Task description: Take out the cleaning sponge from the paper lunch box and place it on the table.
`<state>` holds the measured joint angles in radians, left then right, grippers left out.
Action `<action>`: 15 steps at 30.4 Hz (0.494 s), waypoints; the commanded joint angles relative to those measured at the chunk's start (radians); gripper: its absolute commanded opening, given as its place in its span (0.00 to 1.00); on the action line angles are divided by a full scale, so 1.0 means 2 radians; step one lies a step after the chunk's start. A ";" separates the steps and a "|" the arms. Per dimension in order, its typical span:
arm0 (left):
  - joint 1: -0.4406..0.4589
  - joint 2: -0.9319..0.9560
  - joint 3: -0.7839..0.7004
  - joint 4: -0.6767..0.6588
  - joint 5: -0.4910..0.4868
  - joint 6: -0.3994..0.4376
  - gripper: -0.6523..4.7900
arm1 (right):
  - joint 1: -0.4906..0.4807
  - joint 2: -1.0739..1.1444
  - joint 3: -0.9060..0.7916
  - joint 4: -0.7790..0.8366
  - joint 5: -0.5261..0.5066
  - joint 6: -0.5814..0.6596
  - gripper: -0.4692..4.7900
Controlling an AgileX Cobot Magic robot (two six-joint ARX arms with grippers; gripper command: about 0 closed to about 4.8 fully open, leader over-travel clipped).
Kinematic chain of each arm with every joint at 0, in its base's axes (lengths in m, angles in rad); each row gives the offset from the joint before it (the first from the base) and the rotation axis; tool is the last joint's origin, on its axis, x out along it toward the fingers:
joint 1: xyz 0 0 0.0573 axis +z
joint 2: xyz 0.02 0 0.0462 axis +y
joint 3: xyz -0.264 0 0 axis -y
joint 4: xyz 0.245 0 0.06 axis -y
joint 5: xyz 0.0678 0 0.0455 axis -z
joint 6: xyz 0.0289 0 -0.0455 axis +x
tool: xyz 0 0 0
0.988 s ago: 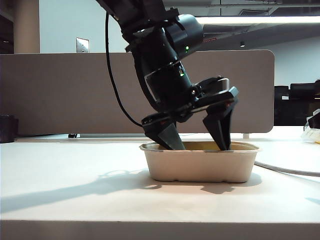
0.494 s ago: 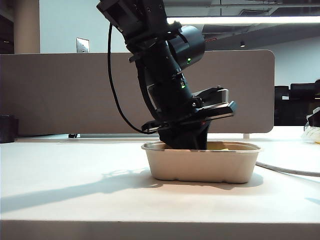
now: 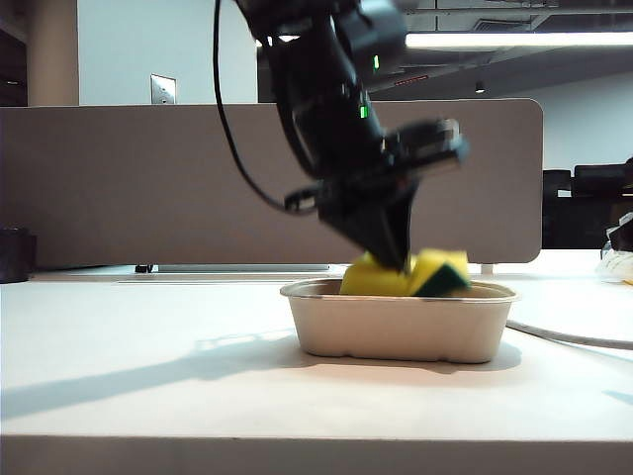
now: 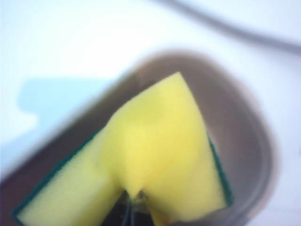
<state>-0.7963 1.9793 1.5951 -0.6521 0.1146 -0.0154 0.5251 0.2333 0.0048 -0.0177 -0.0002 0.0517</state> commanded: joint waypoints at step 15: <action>0.065 -0.098 0.005 -0.213 -0.173 0.054 0.12 | 0.001 0.000 0.000 0.007 0.000 0.000 0.08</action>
<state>-0.6708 1.7882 1.5990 -1.0588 -0.2394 0.0971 0.5259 0.2329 0.0048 -0.0174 -0.0002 0.0517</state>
